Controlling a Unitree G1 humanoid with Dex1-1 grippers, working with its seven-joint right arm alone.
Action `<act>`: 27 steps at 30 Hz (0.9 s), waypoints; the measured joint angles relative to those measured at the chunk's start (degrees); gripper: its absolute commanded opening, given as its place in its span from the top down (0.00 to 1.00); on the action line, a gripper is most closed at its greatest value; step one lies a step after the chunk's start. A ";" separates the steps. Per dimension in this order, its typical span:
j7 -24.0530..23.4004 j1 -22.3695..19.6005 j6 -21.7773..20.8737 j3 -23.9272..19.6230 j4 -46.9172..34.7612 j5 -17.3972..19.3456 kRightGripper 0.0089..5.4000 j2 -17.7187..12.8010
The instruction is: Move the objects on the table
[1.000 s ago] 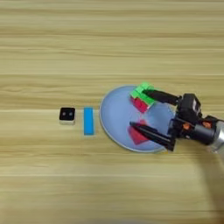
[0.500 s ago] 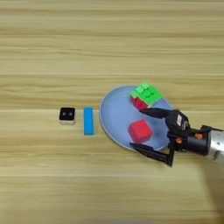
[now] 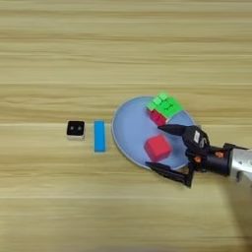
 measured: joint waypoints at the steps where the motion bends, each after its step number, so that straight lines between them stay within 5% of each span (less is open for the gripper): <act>1: -0.13 -0.30 0.54 0.01 0.18 0.01 0.11 0.09; 16: -1.43 -0.96 3.12 0.15 0.96 -0.27 0.40 0.20; 27: -2.44 -1.02 3.29 0.15 -0.27 -0.10 0.41 0.50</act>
